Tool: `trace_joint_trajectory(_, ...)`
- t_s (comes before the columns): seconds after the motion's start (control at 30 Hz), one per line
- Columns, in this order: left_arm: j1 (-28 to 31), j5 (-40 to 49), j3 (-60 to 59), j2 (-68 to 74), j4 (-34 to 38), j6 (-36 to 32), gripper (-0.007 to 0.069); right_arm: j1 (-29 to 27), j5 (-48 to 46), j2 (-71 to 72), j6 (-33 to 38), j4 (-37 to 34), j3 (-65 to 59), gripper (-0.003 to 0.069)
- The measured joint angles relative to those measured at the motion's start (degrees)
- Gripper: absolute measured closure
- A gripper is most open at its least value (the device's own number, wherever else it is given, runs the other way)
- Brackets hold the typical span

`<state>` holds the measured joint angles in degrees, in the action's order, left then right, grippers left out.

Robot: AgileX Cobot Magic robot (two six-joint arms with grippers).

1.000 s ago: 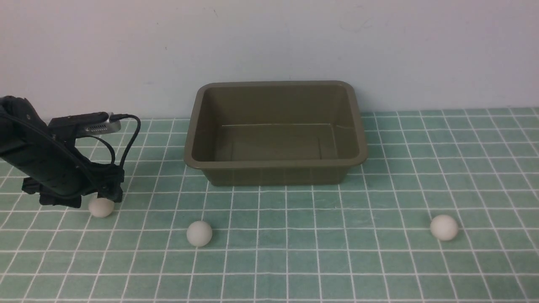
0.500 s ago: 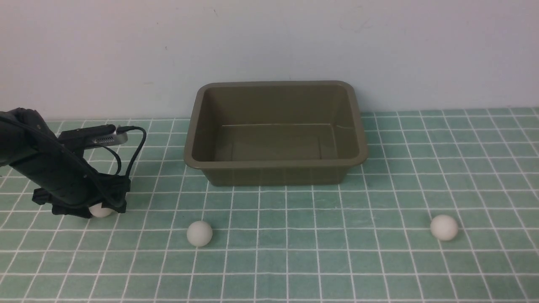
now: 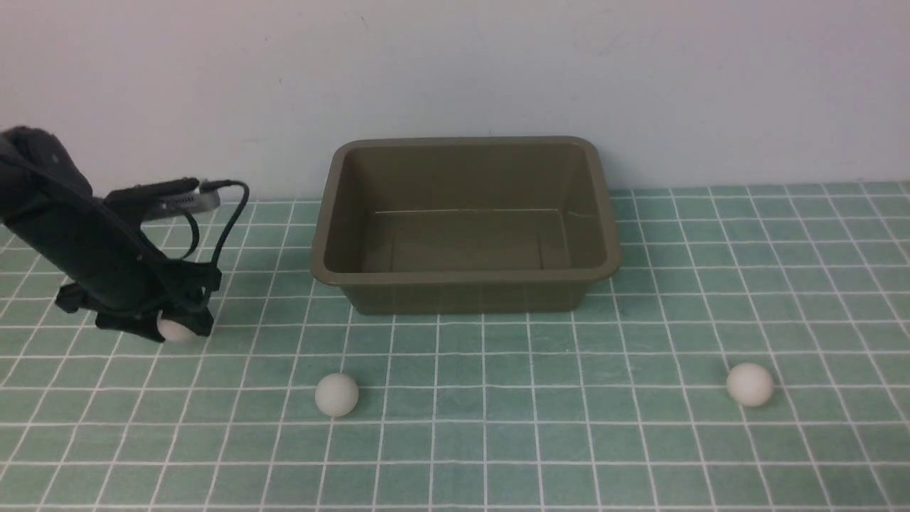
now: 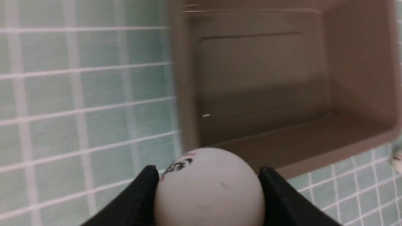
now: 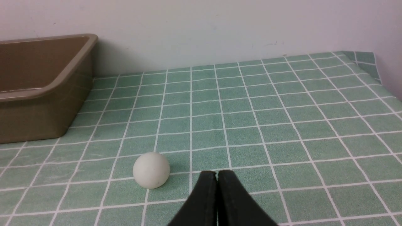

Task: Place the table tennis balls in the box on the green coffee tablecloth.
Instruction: 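Reach for and grasp a ping pong ball on the table beside the basket, then drop the ball into the bin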

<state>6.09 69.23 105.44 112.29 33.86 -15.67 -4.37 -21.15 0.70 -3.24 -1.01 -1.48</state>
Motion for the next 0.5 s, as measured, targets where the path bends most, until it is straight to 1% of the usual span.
trace_joint_trajectory(0.07, -1.85, -0.74, 0.28, 0.07, 1.47, -1.67, 0.0276, 0.00, 0.00, 0.00, 0.00, 0.00, 0.00, 0.0666)
trace_joint_trajectory(0.13, -6.35, -3.98, 0.45, 0.93, 1.92, -5.19, 0.0276, 0.00, 0.00, 0.00, 0.00, 0.00, 0.00, 0.0666)
trace_joint_trajectory(0.23, -11.50, -9.39, 0.45, 2.62, 1.62, -7.85, 0.0276, 0.00, 0.00, 0.00, 0.00, 0.00, 0.00, 0.0666)
trace_joint_trajectory(0.27, -14.45, -12.92, 0.45, 4.14, 0.77, -8.93, 0.0276, 0.00, 0.00, 0.00, 0.00, 0.00, 0.00, 0.0666)
trace_joint_trajectory(0.33, -18.23, -17.36, 0.45, 6.15, -1.78, -9.75, 0.0276, 0.00, 0.00, 0.00, 0.00, 0.00, 0.00, 0.0666)
trace_joint_trajectory(0.43, -22.57, -23.59, 0.45, 10.10, -6.74, -10.07, 0.0276, 0.00, 0.00, 0.00, 0.00, 0.00, 0.00, 0.0666)
trace_joint_trajectory(0.5, -24.48, -26.71, 0.45, 12.12, -8.64, -10.07, 0.0276, 0.00, 0.00, 0.00, 0.00, 0.00, 0.00, 0.0666)
